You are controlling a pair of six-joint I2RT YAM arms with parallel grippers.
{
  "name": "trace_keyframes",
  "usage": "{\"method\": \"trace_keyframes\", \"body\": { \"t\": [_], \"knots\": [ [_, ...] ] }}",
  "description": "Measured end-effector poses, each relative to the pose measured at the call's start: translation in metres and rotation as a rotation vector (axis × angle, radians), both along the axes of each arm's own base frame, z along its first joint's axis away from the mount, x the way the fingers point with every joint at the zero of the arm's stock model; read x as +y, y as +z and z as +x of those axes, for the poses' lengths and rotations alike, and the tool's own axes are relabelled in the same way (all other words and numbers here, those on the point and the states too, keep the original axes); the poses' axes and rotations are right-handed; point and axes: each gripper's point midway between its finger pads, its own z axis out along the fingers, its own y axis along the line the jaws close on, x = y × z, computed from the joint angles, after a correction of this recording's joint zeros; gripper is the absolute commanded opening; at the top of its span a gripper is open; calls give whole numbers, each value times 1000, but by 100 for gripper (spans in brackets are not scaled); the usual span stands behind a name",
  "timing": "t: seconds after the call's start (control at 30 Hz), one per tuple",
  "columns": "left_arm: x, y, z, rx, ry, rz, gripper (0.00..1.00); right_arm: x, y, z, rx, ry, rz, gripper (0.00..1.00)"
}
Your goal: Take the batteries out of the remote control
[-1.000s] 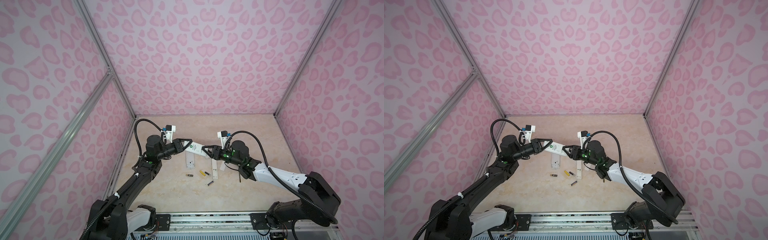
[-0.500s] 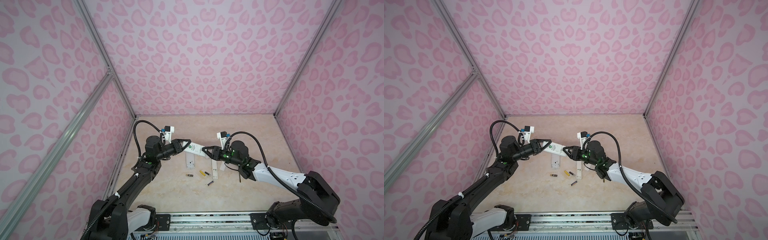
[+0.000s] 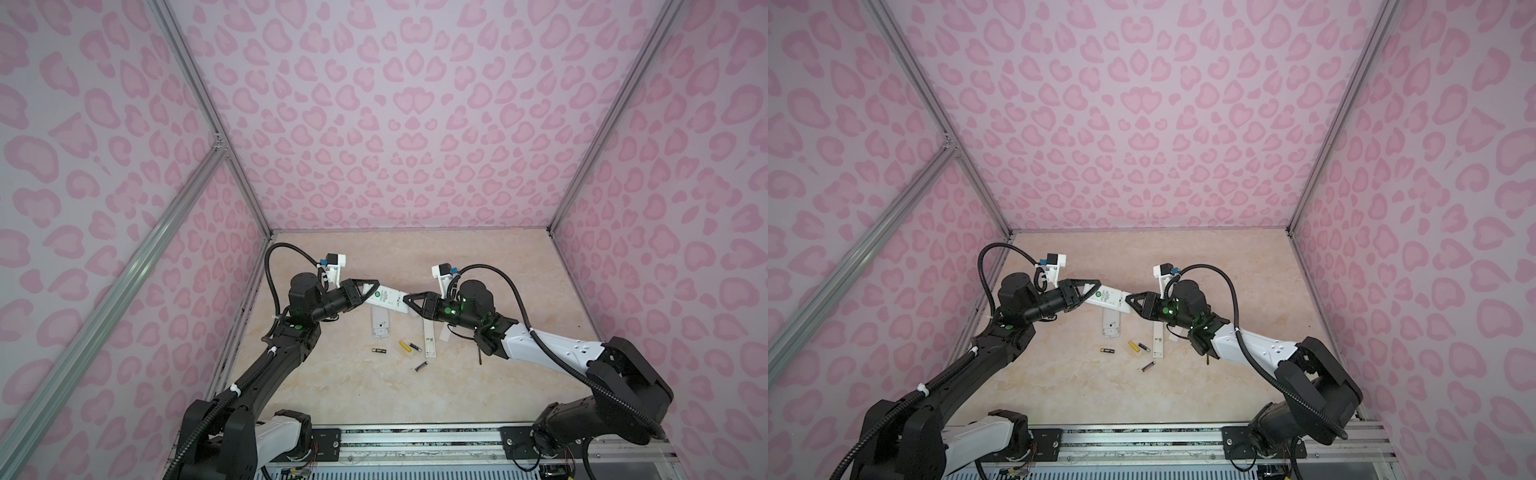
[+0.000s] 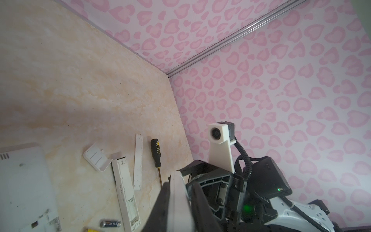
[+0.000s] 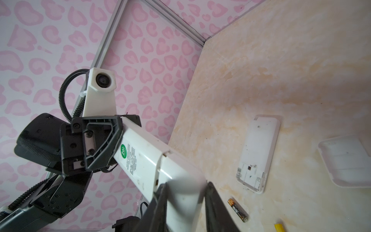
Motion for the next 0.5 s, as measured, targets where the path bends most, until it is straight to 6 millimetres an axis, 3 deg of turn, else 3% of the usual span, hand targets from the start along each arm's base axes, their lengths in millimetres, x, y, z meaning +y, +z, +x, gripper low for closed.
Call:
{"method": "trace_keyframes", "body": {
  "t": [0.17,0.3,0.5],
  "knots": [
    [1,-4,-1,2,3,1,4,1,-3,0,15,0,7,27],
    [1,-3,-1,-2,1,-1,4,4,-3,-1,22,6,15,48],
    [1,-3,-1,-3,0,-1,4,10,-12,-5,52,28,10,53]
  ]
}}
